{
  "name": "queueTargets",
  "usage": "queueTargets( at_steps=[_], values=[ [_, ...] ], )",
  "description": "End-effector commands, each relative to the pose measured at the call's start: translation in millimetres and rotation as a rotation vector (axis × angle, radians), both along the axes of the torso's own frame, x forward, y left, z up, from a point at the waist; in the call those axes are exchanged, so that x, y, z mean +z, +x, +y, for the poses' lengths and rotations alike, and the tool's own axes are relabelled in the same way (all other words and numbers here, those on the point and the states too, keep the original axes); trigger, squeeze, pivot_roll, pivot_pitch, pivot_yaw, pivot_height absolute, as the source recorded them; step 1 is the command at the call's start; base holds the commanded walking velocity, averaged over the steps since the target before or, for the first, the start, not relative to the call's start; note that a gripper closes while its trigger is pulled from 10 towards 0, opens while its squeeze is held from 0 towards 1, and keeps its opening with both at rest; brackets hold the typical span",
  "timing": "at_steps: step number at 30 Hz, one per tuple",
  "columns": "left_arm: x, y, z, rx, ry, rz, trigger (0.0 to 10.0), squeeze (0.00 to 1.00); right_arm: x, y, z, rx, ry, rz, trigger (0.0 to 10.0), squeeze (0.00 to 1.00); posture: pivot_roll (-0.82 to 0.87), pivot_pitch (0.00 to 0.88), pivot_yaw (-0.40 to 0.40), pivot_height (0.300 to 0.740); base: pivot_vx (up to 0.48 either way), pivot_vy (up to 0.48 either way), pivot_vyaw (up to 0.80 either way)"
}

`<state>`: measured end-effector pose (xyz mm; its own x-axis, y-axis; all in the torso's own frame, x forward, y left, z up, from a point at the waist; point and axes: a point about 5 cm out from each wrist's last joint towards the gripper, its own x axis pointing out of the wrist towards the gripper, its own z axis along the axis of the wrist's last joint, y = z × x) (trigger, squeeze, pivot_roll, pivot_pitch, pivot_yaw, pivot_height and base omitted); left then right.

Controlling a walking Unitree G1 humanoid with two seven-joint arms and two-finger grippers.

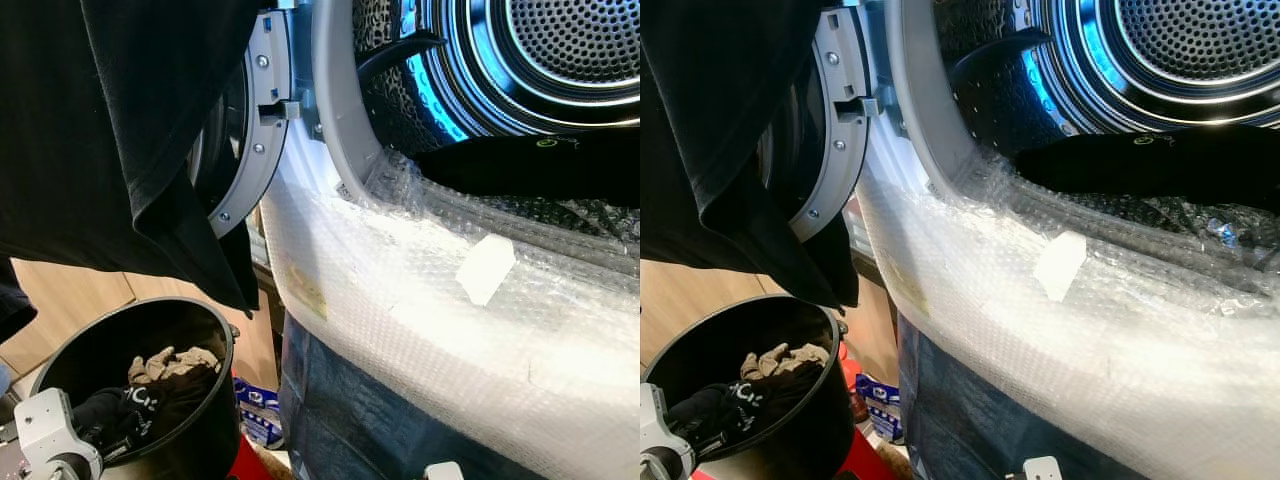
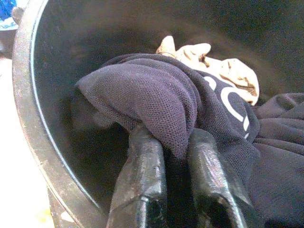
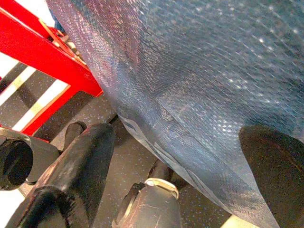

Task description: Clothes washing

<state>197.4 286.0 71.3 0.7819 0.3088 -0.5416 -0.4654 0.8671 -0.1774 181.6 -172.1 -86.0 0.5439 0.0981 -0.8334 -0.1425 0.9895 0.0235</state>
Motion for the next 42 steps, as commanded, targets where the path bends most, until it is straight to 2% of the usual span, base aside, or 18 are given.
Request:
queueTargets(
  at_steps=[1,3,5,10,11,17,22,24,30,31,33,34,36,37,39,40,41,42],
  values=[
    [6.5,-1.3,1.1,-0.012,0.04,-0.005,0.0,0.0,1.4,3.4,3.0,0.006,0.008,-0.008,10.0,0.0,0.18,0.0,0.0,0.74,0.0,0.0,0.0],
    [12.3,-0.1,1.6,-0.023,0.062,-0.023,0.0,0.0,1.7,4.1,3.0,0.009,0.008,-0.01,10.0,0.0,0.17,0.0,-0.003,0.74,0.0,0.0,0.0],
    [21.7,2.1,2.2,-0.07,0.114,-0.038,0.0,0.0,2.5,5.5,2.5,0.002,0.009,-0.015,10.0,0.0,0.17,0.0,0.001,0.74,0.0,0.0,0.0],
    [52.6,14.9,-3.5,-0.205,0.178,-0.121,0.0,0.0,1.5,3.3,1.5,0.007,0.005,-0.009,10.0,0.0,0.18,0.0,0.0,0.74,0.0,0.0,0.0],
    [52.6,14.9,-3.5,-0.205,0.178,-0.121,0.0,0.0,1.5,3.3,1.5,0.007,0.005,-0.009,10.0,0.0,0.18,0.0,0.0,0.74,0.0,0.0,0.0],
    [107.4,35.6,-25.9,-0.47,0.314,-0.225,0.0,0.0,0.9,2.2,2.1,0.0,0.009,-0.008,10.0,0.0,0.17,0.0,0.009,0.74,0.0,0.0,0.0],
    [114.5,44.4,-49.8,-0.772,0.366,-0.193,0.0,0.0,0.9,2.8,6.9,0.011,0.018,-0.007,10.0,0.0,0.17,0.0,0.016,0.74,0.0,0.0,0.0],
    [106.1,49.8,-70.1,-0.965,0.375,-0.163,0.0,0.0,1.5,4.4,9.4,0.005,0.026,-0.013,10.0,0.0,0.16,0.0,0.02,0.74,0.0,0.0,0.0],
    [94.7,58.7,-119.3,-1.229,0.294,-0.128,0.0,0.0,2.1,6.0,12.2,0.0,0.033,-0.019,10.0,0.0,0.14,0.0,0.037,0.74,0.0,0.0,0.0],
    [92.0,58.6,-133.6,-1.306,0.268,-0.123,0.0,0.0,2.2,6.3,13.3,0.002,0.035,-0.021,10.0,0.0,0.12,0.0,0.042,0.74,0.0,0.0,0.0],
    [91.1,58.3,-143.5,-1.359,0.252,-0.131,0.0,0.0,2.3,6.5,13.8,0.0,0.037,-0.022,10.0,0.0,0.12,0.0,0.042,0.74,0.0,0.0,0.0],
    [91.2,57.0,-157.5,-1.445,0.258,-0.151,0.0,0.0,2.1,6.1,13.8,-0.008,0.04,-0.023,10.0,0.0,0.12,0.0,0.042,0.74,0.0,0.0,0.0],
    [91.8,56.7,-163.3,-1.478,0.261,-0.162,0.0,0.0,2.0,5.8,13.8,-0.009,0.041,-0.023,10.0,0.0,0.12,0.0,0.04,0.74,0.0,0.0,0.0],
    [96.5,57.8,-178.4,-1.538,0.257,-0.19,0.0,0.0,1.3,4.3,13.8,-0.01,0.042,-0.02,10.0,0.0,0.12,0.0,0.04,0.74,0.0,0.0,0.0],
    [102.1,58.0,-191.4,-1.586,0.246,-0.217,0.0,0.0,0.7,3.2,13.7,-0.012,0.042,-0.017,10.0,0.0,0.12,0.0,0.04,0.74,0.0,0.0,0.0],
    [108.9,57.3,-207.1,-1.656,0.246,-0.252,0.0,0.0,0.3,2.4,13.8,-0.015,0.042,-0.015,10.0,0.0,0.11,0.0,0.046,0.74,0.0,0.0,0.0],
    [108.9,57.3,-207.1,-1.656,0.246,-0.252,0.0,0.0,0.3,2.4,13.8,-0.015,0.042,-0.015,10.0,0.0,0.11,0.0,0.046,0.74,0.0,0.0,0.0],
    [113.0,58.1,-218.4,-1.712,0.263,-0.272,0.0,0.0,0.4,2.5,14.4,-0.015,0.043,-0.015,10.0,0.0,0.11,0.0,0.046,0.74,0.0,0.0,0.0]
  ],
)
